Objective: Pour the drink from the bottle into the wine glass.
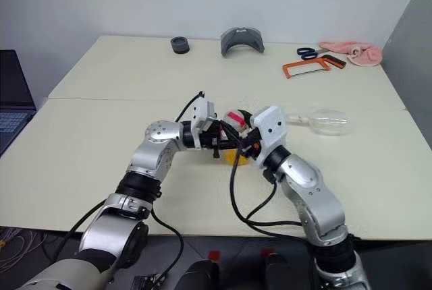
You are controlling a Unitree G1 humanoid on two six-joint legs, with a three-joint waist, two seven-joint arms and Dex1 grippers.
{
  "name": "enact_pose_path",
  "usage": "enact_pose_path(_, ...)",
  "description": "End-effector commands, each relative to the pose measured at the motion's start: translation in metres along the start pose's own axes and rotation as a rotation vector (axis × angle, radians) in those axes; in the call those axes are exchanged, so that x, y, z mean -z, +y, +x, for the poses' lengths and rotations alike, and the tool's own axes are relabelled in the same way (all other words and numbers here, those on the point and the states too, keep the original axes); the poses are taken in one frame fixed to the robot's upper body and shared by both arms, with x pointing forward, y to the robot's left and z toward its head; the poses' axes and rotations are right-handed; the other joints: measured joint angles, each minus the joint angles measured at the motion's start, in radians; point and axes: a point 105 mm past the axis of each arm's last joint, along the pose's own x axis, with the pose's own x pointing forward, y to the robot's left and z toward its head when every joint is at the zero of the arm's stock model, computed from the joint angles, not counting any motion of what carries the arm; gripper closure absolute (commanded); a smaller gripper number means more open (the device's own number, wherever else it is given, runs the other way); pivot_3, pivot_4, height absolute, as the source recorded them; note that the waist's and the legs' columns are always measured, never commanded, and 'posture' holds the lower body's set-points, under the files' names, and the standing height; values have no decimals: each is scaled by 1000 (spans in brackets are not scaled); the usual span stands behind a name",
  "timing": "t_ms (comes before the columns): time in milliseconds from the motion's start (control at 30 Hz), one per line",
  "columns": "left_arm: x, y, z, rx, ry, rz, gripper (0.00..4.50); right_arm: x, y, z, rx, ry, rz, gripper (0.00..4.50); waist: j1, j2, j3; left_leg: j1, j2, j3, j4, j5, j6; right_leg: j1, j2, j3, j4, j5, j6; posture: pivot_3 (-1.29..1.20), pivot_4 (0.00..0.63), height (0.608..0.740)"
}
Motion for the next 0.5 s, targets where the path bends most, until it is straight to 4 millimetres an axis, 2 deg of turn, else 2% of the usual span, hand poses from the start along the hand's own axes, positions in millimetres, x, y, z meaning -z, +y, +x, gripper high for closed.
enact_pose_path(33, -15, -5, 3, 71, -23, 30, 2787, -7, 20, -2, -393, 23, -32, 2603, -3, 0, 0, 0, 0, 2, 0, 0, 0, 0, 1, 0, 0, 0, 0, 0, 150, 740)
enact_pose_path(133, -16, -8, 2, 94, -22, 32, 2787, -8, 12, -5, -481, 63, 44, 2603, -6, 0, 0, 0, 0, 4, 0, 0, 0, 0, 1, 0, 0, 0, 0, 0, 150, 740)
enact_pose_path(233, -16, -7, 1, 69, -21, 35, 2788, -8, -1, -7, -413, 60, 65, 2603, -6, 0, 0, 0, 1, 4, -1, 0, 0, 0, 1, 0, 0, 0, 0, 0, 150, 740)
enact_pose_path(433, -14, 1, -2, -15, -27, 33, 2788, -25, -9, -18, -219, -14, 35, 477, -3, 0, 0, 0, 3, 0, 0, 0, 0, 0, -1, 0, 1, 0, 0, 0, 150, 740)
enact_pose_path(500, -14, 4, -2, -39, -33, 28, 2788, -27, -4, -23, -155, -16, 17, 471, 0, 0, 0, 0, 3, -2, 0, 0, 0, 0, -2, 0, 2, 0, 0, 0, 150, 740)
